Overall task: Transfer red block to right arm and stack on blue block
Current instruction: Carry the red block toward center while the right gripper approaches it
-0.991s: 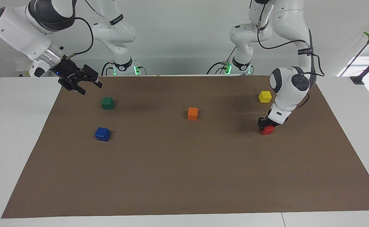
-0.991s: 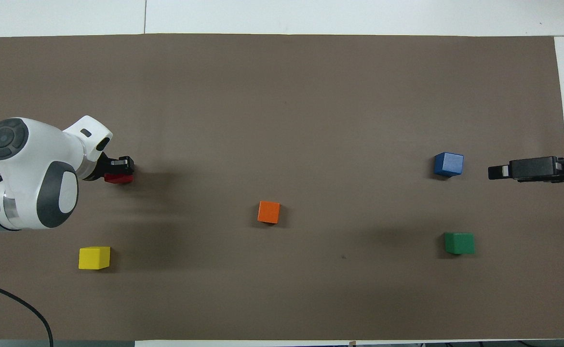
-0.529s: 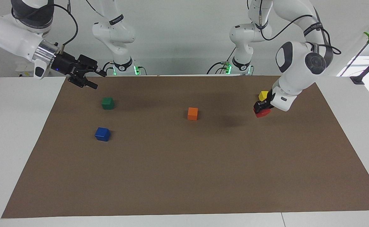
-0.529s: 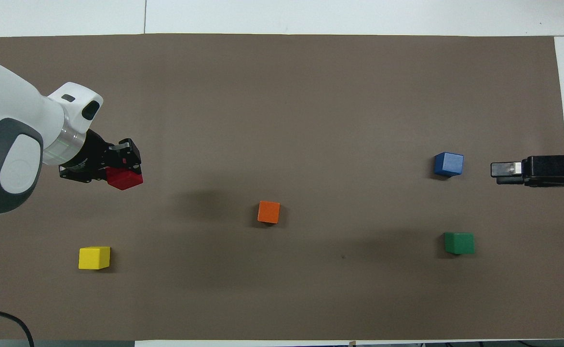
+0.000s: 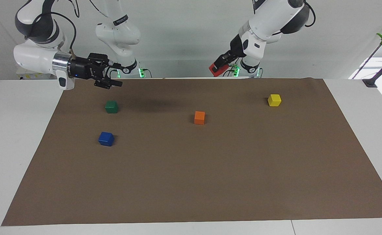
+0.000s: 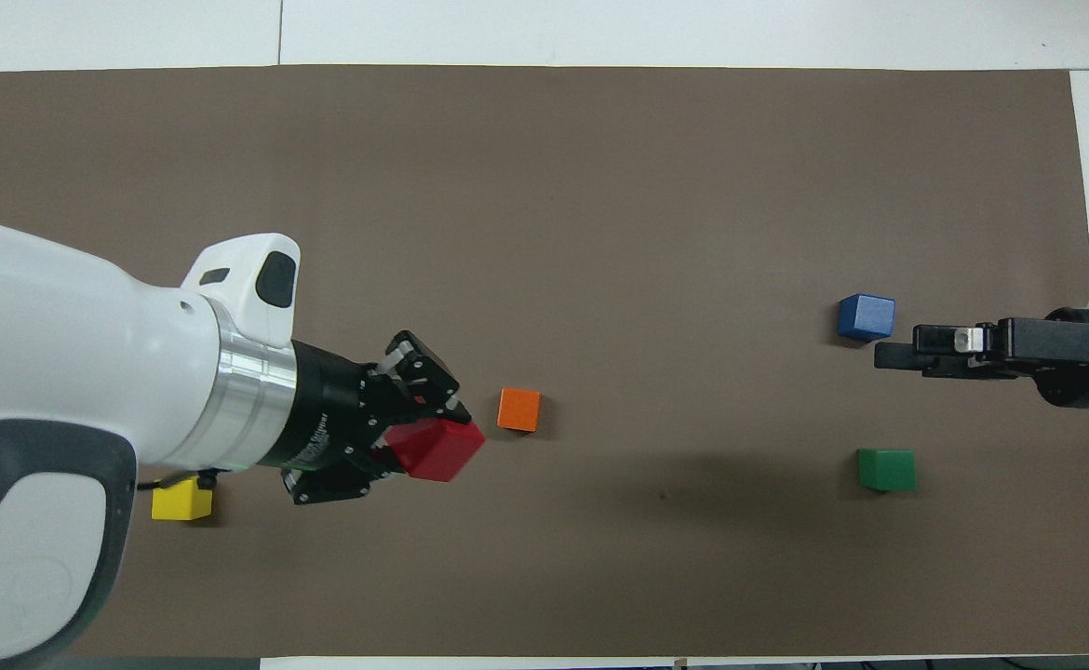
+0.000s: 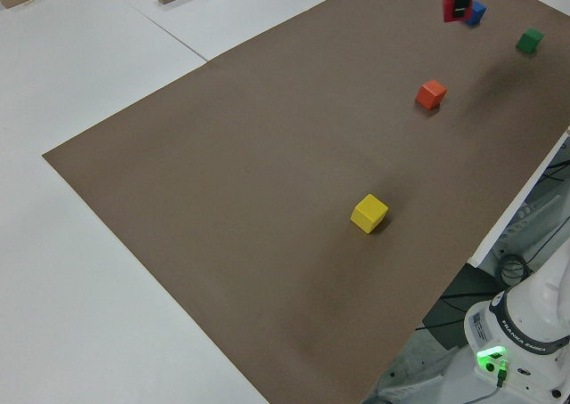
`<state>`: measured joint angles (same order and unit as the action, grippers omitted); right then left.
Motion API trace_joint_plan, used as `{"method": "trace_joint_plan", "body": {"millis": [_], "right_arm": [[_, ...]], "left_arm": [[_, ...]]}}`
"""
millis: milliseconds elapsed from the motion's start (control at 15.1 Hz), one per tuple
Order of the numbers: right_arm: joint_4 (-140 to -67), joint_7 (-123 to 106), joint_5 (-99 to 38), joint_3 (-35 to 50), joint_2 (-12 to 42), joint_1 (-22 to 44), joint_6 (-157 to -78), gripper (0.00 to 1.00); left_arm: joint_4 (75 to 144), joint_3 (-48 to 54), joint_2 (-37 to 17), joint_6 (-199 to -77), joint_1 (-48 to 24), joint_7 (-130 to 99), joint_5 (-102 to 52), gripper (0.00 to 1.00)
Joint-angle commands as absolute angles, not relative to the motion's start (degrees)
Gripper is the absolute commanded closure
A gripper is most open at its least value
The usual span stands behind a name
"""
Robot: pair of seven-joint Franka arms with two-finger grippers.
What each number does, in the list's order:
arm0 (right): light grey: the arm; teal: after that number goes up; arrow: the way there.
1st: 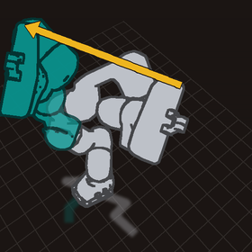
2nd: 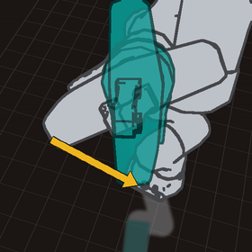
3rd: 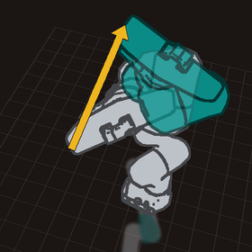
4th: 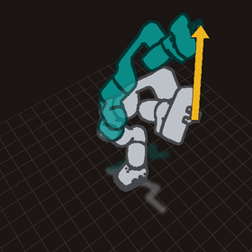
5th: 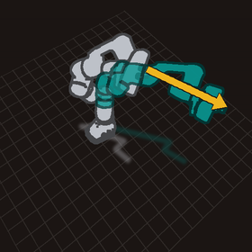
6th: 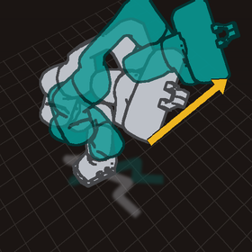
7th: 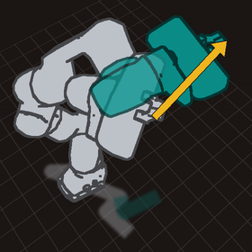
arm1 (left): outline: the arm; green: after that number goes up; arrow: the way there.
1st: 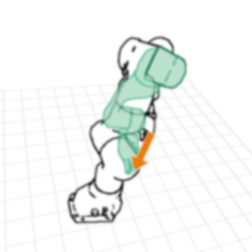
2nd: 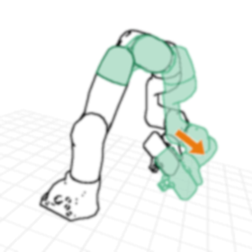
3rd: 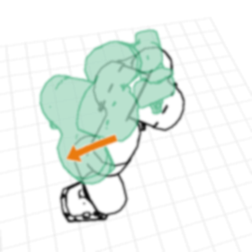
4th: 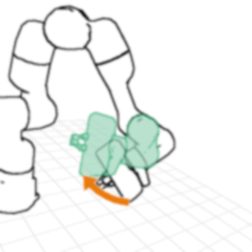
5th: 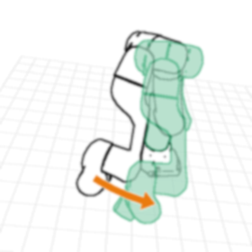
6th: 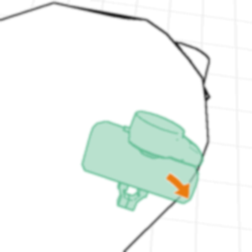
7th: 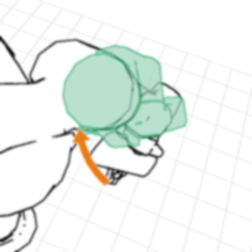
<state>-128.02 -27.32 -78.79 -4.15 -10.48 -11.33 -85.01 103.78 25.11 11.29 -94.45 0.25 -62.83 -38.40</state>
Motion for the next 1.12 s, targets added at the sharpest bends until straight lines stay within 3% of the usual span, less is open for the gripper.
{"method": "trace_joint_plan", "body": {"millis": [0,463,793,1057], "right_arm": [[-134.5,-32.4,-86.5,-4.0,-11.5,-11.3,-81.3,0.00],[-142.8,-44.6,-98.6,-4.0,-8.5,-4.1,-72.4,0.00],[-143.6,-64.0,-105.1,-4.0,6.0,2.6,-61.2,0.00],[-143.2,-66.4,-115.1,-4.0,8.3,9.9,-60.0,0.00]], "left_arm": [[105.3,26.6,13.2,-99.6,-0.3,-71.4,-44.1,1.00],[119.1,27.2,19.5,-116.1,-1.7,-80.9,-54.7,1.00],[121.6,27.2,20.3,-120.2,-1.7,-87.2,-61.8,1.00],[125.3,27.5,21.9,-126.6,-5.2,-91.1,-61.7,1.00]]}}
